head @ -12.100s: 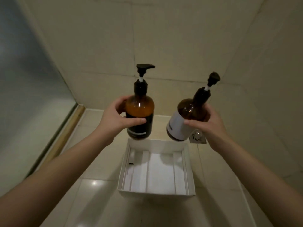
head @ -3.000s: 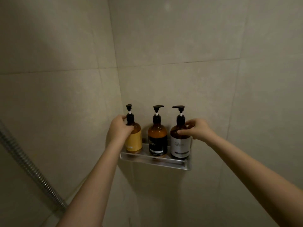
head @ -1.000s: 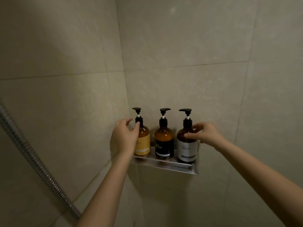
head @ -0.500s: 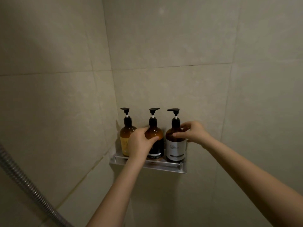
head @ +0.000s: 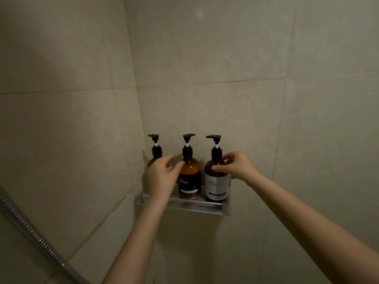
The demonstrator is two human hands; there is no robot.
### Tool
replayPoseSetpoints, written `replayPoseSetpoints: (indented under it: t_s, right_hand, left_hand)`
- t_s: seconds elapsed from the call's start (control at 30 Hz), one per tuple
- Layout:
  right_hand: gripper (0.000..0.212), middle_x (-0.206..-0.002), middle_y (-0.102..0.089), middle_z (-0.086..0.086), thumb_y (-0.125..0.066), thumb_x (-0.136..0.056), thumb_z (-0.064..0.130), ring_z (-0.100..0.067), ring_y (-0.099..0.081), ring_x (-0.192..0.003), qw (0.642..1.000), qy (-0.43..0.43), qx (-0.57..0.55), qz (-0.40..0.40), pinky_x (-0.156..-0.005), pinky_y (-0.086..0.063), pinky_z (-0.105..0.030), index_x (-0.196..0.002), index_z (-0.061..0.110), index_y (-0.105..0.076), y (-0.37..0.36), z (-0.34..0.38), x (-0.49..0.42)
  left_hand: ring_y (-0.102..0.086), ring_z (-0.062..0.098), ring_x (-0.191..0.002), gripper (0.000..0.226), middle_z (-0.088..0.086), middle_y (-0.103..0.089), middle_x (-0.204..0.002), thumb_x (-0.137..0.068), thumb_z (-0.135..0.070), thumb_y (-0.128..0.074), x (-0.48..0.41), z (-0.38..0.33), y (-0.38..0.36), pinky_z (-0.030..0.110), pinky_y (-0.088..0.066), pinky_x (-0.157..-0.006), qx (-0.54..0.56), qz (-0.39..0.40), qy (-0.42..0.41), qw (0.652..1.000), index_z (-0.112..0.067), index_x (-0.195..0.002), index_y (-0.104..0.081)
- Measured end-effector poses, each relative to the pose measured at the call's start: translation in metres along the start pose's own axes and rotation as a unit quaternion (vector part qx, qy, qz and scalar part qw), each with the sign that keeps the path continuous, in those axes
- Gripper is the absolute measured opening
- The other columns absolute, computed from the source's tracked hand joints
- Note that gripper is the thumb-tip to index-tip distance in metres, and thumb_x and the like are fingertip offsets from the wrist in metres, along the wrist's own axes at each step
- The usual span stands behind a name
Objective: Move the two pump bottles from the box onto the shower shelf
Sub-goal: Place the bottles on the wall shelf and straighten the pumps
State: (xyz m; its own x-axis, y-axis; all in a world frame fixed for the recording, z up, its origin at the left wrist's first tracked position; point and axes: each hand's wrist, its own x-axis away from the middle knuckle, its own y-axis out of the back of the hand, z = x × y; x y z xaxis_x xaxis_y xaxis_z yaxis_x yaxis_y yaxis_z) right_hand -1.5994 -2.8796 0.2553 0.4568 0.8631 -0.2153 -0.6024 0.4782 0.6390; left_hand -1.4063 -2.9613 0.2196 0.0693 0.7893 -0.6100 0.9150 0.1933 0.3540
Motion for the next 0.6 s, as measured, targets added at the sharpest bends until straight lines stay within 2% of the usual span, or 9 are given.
replayPoseSetpoints:
  t_s: [0.07, 0.13, 0.2, 0.3, 0.37, 0.47, 0.6]
  right_hand:
    - [0.062, -0.112, -0.066, -0.009, -0.079, -0.070, 0.039, -0.022, -0.064, -0.097, 1.000, 0.000, -0.006, -0.004, -0.081, -0.057, -0.040, -0.120, 0.009, -0.059, -0.001, -0.001, 0.000]
    - [0.062, -0.113, -0.066, -0.009, -0.079, -0.070, 0.038, -0.022, -0.063, -0.098, 1.000, -0.001, -0.009, -0.008, -0.082, -0.057, -0.040, -0.121, 0.010, -0.058, -0.001, -0.001, 0.001]
    - [0.063, -0.115, -0.065, -0.010, -0.078, -0.071, 0.037, -0.023, -0.063, -0.100, 1.000, -0.003, -0.015, -0.006, -0.083, -0.057, -0.040, -0.122, 0.009, -0.057, -0.001, -0.001, 0.001]
    - [0.063, -0.115, -0.065, -0.010, -0.078, -0.071, 0.037, -0.023, -0.063, -0.099, 1.000, -0.001, -0.018, -0.004, -0.082, -0.057, -0.039, -0.123, 0.009, -0.057, 0.000, 0.000, 0.002]
    - [0.063, -0.114, -0.065, -0.010, -0.078, -0.071, 0.037, -0.022, -0.063, -0.099, 1.000, 0.000, -0.018, -0.003, -0.082, -0.057, -0.038, -0.122, 0.009, -0.058, 0.000, 0.000, 0.002]
    - [0.062, -0.115, -0.065, -0.010, -0.078, -0.071, 0.037, -0.023, -0.063, -0.101, 1.000, -0.001, -0.015, -0.001, -0.083, -0.056, -0.039, -0.123, 0.009, -0.058, 0.002, 0.000, 0.002]
    - [0.062, -0.114, -0.064, -0.010, -0.078, -0.071, 0.037, -0.022, -0.063, -0.099, 1.000, 0.004, -0.019, -0.003, -0.081, -0.057, -0.037, -0.122, 0.009, -0.058, 0.001, -0.001, 0.004]
  left_hand:
    - [-0.060, -0.004, -0.078, 0.029, -0.008, -0.067, -0.096, -0.083, -0.028, -0.063, -0.009, 0.008, 0.016, 0.006, -0.038, -0.060, 0.039, -0.092, 0.041, 0.994, -0.018, -0.110, -0.066]
    - [-0.054, -0.010, -0.071, 0.028, -0.003, -0.070, -0.100, -0.084, -0.033, -0.061, -0.020, 0.021, 0.030, 0.009, -0.038, -0.059, 0.027, -0.125, 0.084, 0.988, -0.020, -0.109, -0.066]
    - [-0.057, 0.000, -0.078, 0.039, -0.004, -0.068, -0.110, -0.081, -0.047, -0.058, -0.028, 0.036, 0.038, 0.022, -0.045, -0.066, -0.029, -0.078, 0.119, 0.989, -0.027, -0.113, -0.062]
    - [-0.060, 0.020, -0.105, 0.060, 0.002, -0.062, -0.124, -0.073, -0.052, -0.065, -0.038, 0.047, 0.039, 0.036, -0.049, -0.083, -0.043, 0.024, 0.135, 0.990, -0.022, -0.124, -0.056]
    - [-0.060, 0.021, -0.106, 0.067, 0.005, -0.062, -0.126, -0.069, -0.046, -0.074, -0.042, 0.048, 0.036, 0.034, -0.049, -0.083, -0.022, 0.057, 0.140, 0.988, -0.017, -0.126, -0.056]
    - [-0.060, 0.019, -0.098, 0.062, 0.007, -0.065, -0.121, -0.067, -0.031, -0.080, -0.048, 0.048, 0.034, 0.032, -0.048, -0.081, -0.015, 0.074, 0.150, 0.986, -0.015, -0.123, -0.058]
    - [-0.055, 0.027, -0.115, 0.064, 0.013, -0.058, -0.130, -0.072, -0.011, -0.077, -0.056, 0.047, 0.040, 0.033, -0.044, -0.087, 0.038, 0.107, 0.187, 0.976, -0.006, -0.130, -0.051]
